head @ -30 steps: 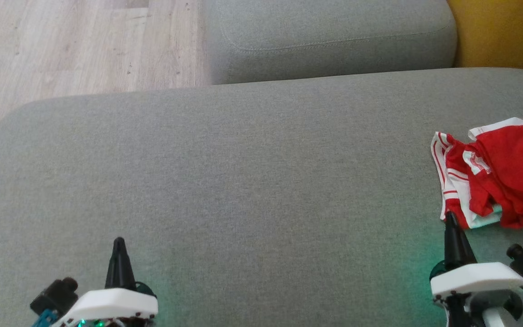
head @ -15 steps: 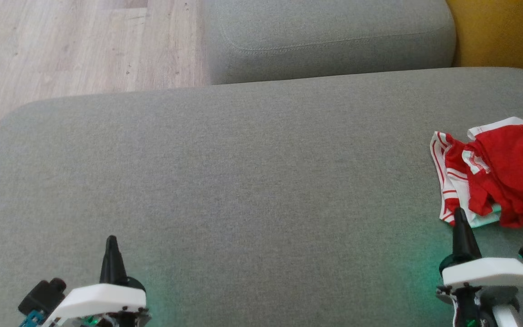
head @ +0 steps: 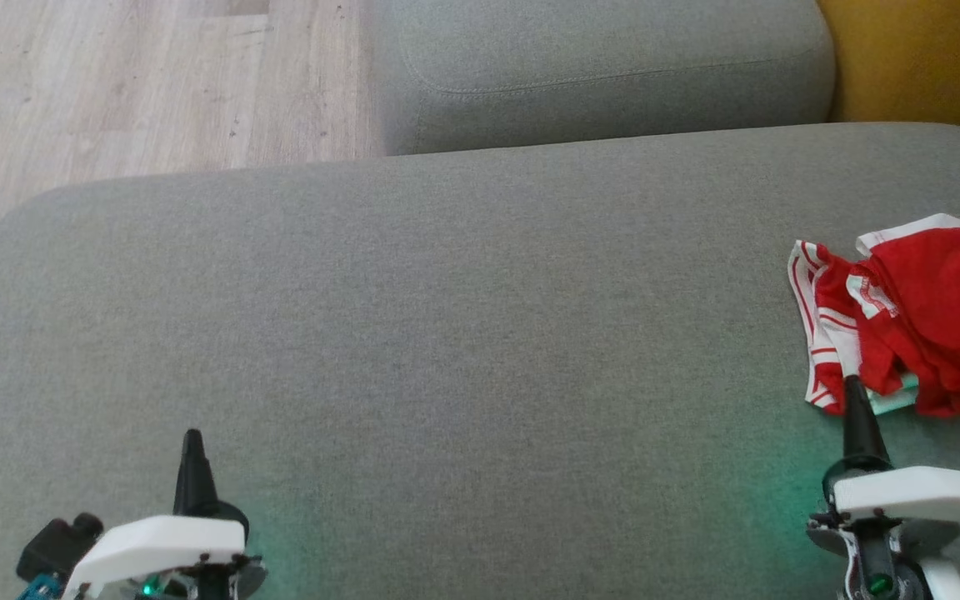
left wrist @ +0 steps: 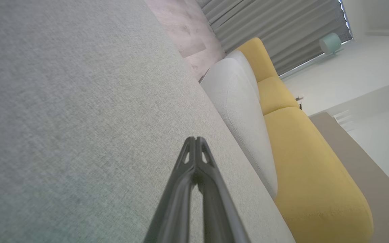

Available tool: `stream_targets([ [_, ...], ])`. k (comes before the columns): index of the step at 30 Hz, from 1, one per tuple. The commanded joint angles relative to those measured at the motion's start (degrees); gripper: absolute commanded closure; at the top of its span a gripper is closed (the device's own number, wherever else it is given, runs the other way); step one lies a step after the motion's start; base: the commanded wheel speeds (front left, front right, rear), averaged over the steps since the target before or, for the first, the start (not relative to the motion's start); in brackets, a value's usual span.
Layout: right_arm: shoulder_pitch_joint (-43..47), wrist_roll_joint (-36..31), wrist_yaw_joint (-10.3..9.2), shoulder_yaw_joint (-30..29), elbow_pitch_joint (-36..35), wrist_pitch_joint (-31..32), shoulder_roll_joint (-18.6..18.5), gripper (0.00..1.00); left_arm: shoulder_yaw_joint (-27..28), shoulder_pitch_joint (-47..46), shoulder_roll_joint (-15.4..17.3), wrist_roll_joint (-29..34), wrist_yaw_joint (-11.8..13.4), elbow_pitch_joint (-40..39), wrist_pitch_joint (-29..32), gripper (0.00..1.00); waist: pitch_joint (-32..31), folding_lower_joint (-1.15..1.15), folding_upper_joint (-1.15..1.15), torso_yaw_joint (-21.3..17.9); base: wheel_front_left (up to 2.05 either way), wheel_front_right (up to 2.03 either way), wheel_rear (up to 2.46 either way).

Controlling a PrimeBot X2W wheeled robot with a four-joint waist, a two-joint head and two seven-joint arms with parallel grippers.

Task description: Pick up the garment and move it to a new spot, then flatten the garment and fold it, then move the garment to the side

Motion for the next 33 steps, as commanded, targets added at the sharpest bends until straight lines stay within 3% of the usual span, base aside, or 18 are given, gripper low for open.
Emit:
stream_targets([
  [1,-3.0,1.9,-0.03,0.3,-2.4,0.4,-0.2,1.0,1.9,-3.2,0.2,-1.5,-0.4,-2.0,0.4,1.0,0.0,0.0,0.0,0.0,0.0,0.0,0.0],
  [33,-3.8,22.0,-0.04,-1.8,-4.4,5.5,-0.3,1.0,6.4,-4.2,0.2,-18.3,-2.5,-3.4,5.6,1.0,0.0,0.0,0.0,-0.3,0.0,0.0,0.0],
])
